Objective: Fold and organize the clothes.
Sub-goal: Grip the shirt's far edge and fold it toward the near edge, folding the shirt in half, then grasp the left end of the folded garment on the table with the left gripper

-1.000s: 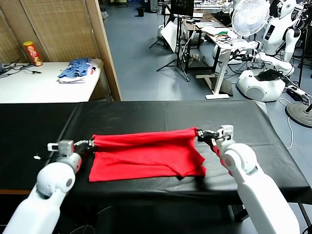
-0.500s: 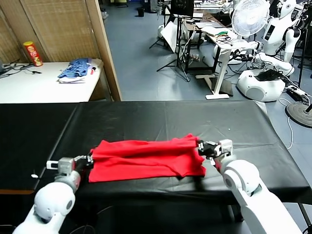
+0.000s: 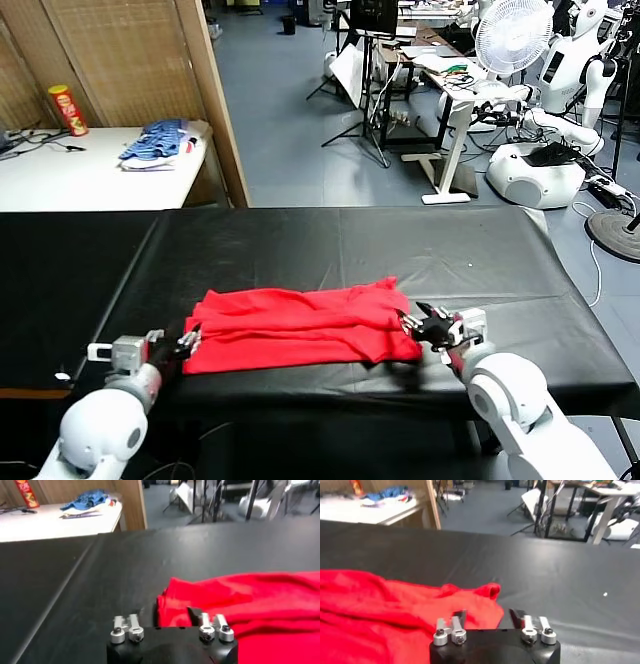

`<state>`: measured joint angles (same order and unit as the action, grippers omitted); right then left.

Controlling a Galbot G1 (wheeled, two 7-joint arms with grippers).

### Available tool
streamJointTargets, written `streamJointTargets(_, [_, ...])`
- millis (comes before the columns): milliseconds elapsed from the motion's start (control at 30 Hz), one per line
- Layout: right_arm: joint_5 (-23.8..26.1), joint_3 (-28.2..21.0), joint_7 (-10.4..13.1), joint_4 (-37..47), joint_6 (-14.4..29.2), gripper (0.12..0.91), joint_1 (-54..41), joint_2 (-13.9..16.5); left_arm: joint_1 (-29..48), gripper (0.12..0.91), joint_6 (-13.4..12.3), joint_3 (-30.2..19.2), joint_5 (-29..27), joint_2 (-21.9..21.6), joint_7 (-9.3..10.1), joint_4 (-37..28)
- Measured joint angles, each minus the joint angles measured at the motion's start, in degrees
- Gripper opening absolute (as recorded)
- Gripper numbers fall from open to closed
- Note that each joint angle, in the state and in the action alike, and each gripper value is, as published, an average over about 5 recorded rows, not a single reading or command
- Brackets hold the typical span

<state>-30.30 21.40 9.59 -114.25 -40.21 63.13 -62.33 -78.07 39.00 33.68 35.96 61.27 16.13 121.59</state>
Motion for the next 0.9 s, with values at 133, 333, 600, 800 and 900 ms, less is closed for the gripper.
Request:
streamJointTargets(133, [2.5, -1.7, -0.8, 4.7, 3.0, 0.798, -3.3, -2.3, 4.0, 0.796, -1.0, -1.1, 3.0, 1.1, 0.82, -3.1])
streamJointTargets(333, [3.5, -4.5, -1.6, 11.4, 4.3, 0.798, -7.4, -4.7, 9.1, 0.798, -1.6, -3.8, 4.1, 3.1, 0.57, -8.5])
streamJointTargets(600, [4.7, -6.6, -2.1, 16.8, 5.0, 0.776, -10.1, -7.0, 12.1, 0.79, -1.8, -5.0, 3.4, 3.9, -0.53, -14.2])
streamJointTargets(800, [5.5, -6.9, -1.8, 18.6, 5.5, 0.559, -10.1, -8.6, 12.1, 0.567, -2.7, -5.0, 3.0, 3.9, -2.81, -16.6])
streamJointTargets(900, [6.4, -7.1, -1.0, 18.9, 6.6, 0.407, -9.7, -9.4, 11.7, 0.399, -3.8, -5.0, 1.3, 4.2, -3.79, -17.0])
